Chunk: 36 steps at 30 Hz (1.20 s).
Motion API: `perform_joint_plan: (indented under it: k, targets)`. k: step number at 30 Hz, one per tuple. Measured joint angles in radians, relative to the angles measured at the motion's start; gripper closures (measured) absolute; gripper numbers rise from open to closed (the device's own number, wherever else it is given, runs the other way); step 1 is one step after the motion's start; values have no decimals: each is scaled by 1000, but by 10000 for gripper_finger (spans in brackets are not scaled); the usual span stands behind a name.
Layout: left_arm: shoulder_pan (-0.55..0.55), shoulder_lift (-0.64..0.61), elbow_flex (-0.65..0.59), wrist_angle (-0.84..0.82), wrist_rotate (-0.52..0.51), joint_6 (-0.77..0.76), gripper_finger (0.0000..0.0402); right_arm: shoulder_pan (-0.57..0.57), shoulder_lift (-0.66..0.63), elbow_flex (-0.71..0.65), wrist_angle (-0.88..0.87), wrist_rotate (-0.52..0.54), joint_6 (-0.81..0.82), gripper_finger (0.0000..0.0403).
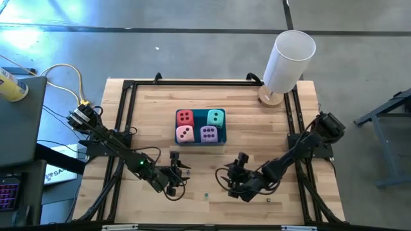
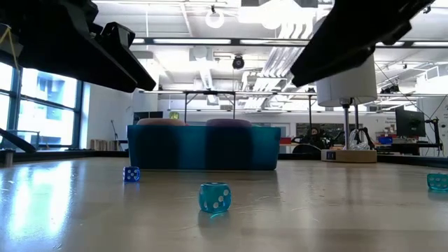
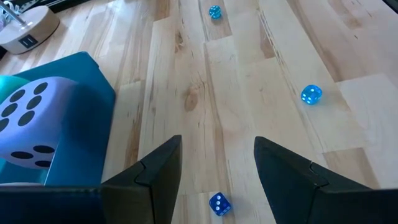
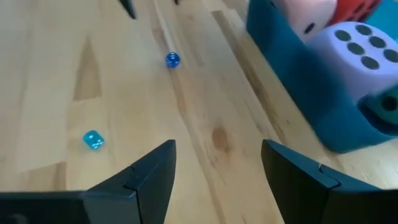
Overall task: Pick & Place Dice
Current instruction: Put the dark blue die into the blue bin
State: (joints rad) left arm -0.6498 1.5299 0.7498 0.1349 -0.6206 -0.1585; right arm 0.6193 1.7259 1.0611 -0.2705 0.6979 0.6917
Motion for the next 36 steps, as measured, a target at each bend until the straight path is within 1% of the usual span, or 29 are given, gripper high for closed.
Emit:
perform_joint_plan:
  k: [4,7,12,14,18,20,21,27,36]
  targets:
    - [0,0,0,0,-3,-2,211,-22,0,0,4,11,11,174]
    - [0,0,0,0,-3,-4,211,-43,0,0,60,37,-20,174]
    - [0,0,0,0,-2,-5,211,-71,0,0,212,34,-151,174]
    - [0,0,0,0,-2,-6,211,-74,0,0,258,-5,-191,174]
    - [0,0,0,-2,-2,-7,211,-76,0,0,304,-148,-220,174]
    - [0,0,0,-3,-2,-7,211,-76,24,1,342,-213,-245,174]
    - [0,0,0,-3,-2,-7,211,-75,39,1,359,-229,-274,174]
    - [0,0,0,-3,-1,-19,211,-70,131,0,450,-259,-437,174]
    - [0,0,0,-4,0,-22,211,-86,147,0,497,-278,-453,174]
